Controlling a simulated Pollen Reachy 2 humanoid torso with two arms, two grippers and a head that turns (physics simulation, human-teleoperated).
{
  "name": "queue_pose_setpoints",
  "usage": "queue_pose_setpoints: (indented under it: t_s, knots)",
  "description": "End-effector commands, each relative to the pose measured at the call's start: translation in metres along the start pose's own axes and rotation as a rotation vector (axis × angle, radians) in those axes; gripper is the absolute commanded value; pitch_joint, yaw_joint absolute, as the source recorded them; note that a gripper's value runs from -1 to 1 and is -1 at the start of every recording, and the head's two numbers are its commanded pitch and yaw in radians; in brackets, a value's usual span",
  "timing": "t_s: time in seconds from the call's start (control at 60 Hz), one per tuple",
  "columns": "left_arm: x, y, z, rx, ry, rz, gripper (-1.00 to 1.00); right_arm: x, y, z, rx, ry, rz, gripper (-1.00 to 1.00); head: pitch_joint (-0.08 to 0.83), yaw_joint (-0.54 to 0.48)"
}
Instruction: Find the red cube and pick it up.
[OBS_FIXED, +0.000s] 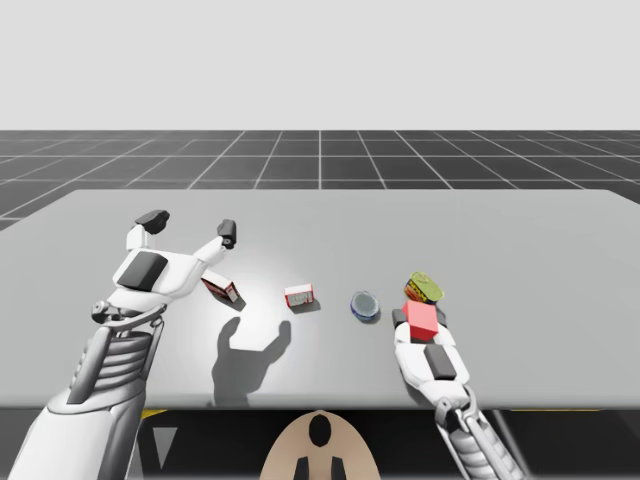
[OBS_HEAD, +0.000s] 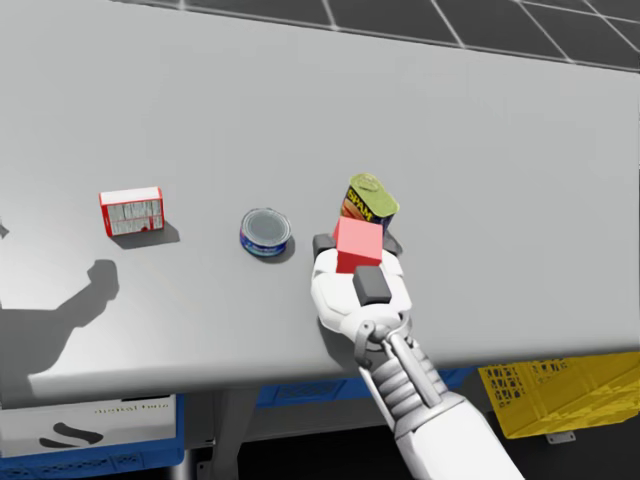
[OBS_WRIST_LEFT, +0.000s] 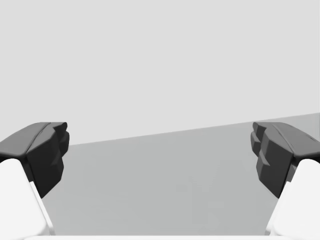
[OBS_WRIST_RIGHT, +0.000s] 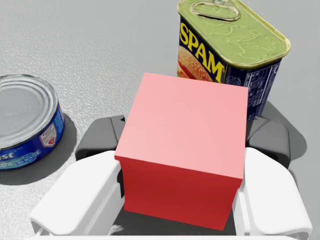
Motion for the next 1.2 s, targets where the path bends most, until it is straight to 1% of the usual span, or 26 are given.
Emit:
queue_pose_setpoints:
  t_s: [0.017,0.1,0.117,0.15,0.183,0.283,0.3,0.35,0.367,0.483,0.6,0.617,0.667,0.683,0.717,0.75,0.817,0.933,0.95,0.983,1.017,1.1,1.15,1.167,1.2]
  knots:
    - [0.0,0.0,0.0,0.001,-0.001,0.0,-1.0,-0.009,0.01,0.01,0.017,0.047,-0.057,1.0,0.704,-0.29]
    - [0.0,-0.001,0.001,0.001,0.0,-0.001,-1.0,-0.01,0.01,0.011,0.018,0.045,-0.058,1.0,0.642,-0.29]
    - [0.0,-0.001,0.001,0.001,0.0,-0.001,-1.0,-0.01,0.011,0.011,0.019,0.046,-0.06,1.0,0.611,-0.3]
    - [0.0,-0.001,0.001,0.001,0.0,-0.002,-1.0,-0.011,0.011,0.011,0.02,0.047,-0.06,1.0,0.59,-0.3]
    - [0.0,-0.001,0.001,0.002,0.001,-0.002,-1.0,-0.012,0.012,0.011,0.022,0.05,-0.06,1.0,0.547,-0.3]
    - [-0.001,-0.001,0.001,0.005,0.003,-0.002,-1.0,-0.013,0.012,0.012,0.025,0.052,-0.058,1.0,0.47,-0.31]
    - [-0.001,0.0,0.001,0.005,0.003,-0.002,-1.0,-0.013,0.012,0.012,0.027,0.052,-0.056,1.0,0.442,-0.32]
    - [-0.001,-0.001,0.001,0.005,0.003,-0.002,-1.0,-0.014,0.013,0.013,0.03,0.054,-0.056,1.0,0.416,-0.32]
    - [-0.001,0.0,0.0,0.005,0.003,-0.003,-1.0,-0.014,0.013,0.013,0.032,0.054,-0.056,1.0,0.391,-0.33]
    - [-0.001,0.0,0.001,0.008,0.003,-0.002,-1.0,-0.011,0.014,0.016,0.04,0.049,-0.054,1.0,0.338,-0.33]
    - [0.0,0.0,0.001,0.012,-0.001,0.001,-1.0,0.007,0.015,0.026,0.061,0.014,-0.05,1.0,0.309,-0.33]
    - [0.0,0.001,0.001,0.013,-0.001,0.002,-1.0,0.014,0.016,0.031,0.071,-0.003,-0.045,1.0,0.307,-0.33]
    - [0.001,0.001,0.001,0.013,-0.001,0.002,-1.0,0.023,0.017,0.036,0.08,-0.022,-0.042,1.0,0.305,-0.33]
    - [0.001,0.001,0.001,0.013,-0.001,0.003,-1.0,0.032,0.016,0.04,0.088,-0.044,-0.038,1.0,0.304,-0.33]
    - [0.001,0.001,0.001,0.014,-0.001,0.003,-1.0,0.035,0.016,0.042,0.09,-0.051,-0.036,1.0,0.303,-0.32]
    - [0.001,0.002,0.001,0.014,-0.001,0.003,-1.0,0.051,0.015,0.049,0.097,-0.094,-0.024,1.0,0.302,-0.32]
    - [0.002,0.002,0.001,0.015,-0.001,0.003,-1.0,0.068,0.013,0.055,0.1,-0.137,-0.009,1.0,0.301,-0.32]
    - [0.003,0.003,0.001,0.017,-0.003,0.004,-1.0,0.107,0.005,0.069,0.084,-0.249,0.046,1.0,0.296,-0.32]
    - [0.003,0.003,0.001,0.017,-0.003,0.004,-1.0,0.11,0.005,0.07,0.083,-0.258,0.05,1.0,0.295,-0.32]
    - [0.003,0.003,0.002,0.018,-0.004,0.005,-1.0,0.125,0.002,0.075,0.078,-0.302,0.062,1.0,0.294,-0.32]
    - [0.003,0.003,0.002,0.018,-0.004,0.004,-1.0,0.133,0.001,0.077,0.073,-0.326,0.069,1.0,0.293,-0.32]
    - [0.004,0.004,0.001,0.018,-0.006,0.005,-1.0,0.165,-0.002,0.084,0.056,-0.436,0.099,1.0,0.29,-0.31]
    - [0.004,0.004,0.001,0.018,-0.005,0.005,-1.0,0.175,-0.003,0.087,0.054,-0.469,0.105,1.0,0.29,-0.31]
    - [0.003,0.004,0.001,0.019,-0.005,0.005,-1.0,0.185,-0.004,0.09,0.052,-0.501,0.115,1.0,0.288,-0.31]
    - [0.004,0.004,0.001,0.019,-0.005,0.005,-1.0,0.188,-0.005,0.09,0.049,-0.512,0.119,1.0,0.288,-0.31]
